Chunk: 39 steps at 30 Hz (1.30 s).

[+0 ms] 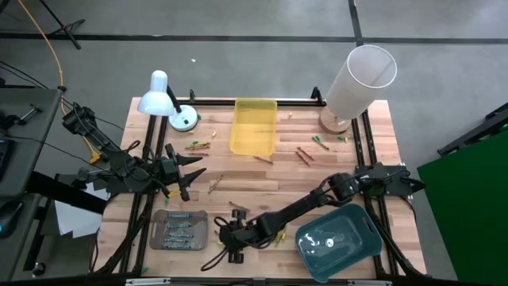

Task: Sort crayons
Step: Put the blue crayon into the black bin

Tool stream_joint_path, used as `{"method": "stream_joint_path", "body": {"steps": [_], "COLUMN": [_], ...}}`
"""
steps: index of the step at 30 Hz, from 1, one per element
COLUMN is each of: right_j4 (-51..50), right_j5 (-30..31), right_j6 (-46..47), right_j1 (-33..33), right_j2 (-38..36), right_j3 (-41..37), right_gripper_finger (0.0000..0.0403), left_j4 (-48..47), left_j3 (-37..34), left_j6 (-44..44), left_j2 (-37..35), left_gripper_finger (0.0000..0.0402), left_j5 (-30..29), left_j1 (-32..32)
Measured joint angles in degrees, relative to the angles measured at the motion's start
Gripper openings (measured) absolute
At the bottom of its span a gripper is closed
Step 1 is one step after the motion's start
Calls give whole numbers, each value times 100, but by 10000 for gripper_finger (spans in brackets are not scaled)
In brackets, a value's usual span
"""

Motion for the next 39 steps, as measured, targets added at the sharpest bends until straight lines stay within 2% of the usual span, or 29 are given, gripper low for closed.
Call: {"method": "stream_joint_path", "body": {"steps": [5,11,14,19,29,39], "right_j4": [-27,-335,-488,-711,-963,-2640], "right_j5": [65,525,564,516,443,1317], "right_j6": [129,285,232,-60,-386,-609], "right_j1": [41,77,53,6,-83,-181], "right_j2": [90,132,127,121,69,-479], "right_j3": [16,35,35,33,22,-48], "right_gripper_finger": [147,134,104,16,4,1], "left_j4": [3,2,2,5,-3,0], "left_j3": [0,0,0,0,0,0], "left_j6": [-7,-55,-55,-7,210,407], "left_j2": [0,2,0,0,-43,-393], "left_gripper_finger": [161,161,161,161,161,161], "left_j5": [0,0,0,0,-1,-279], "left_j1": [0,-1,-2,-2,-16,-535]}}
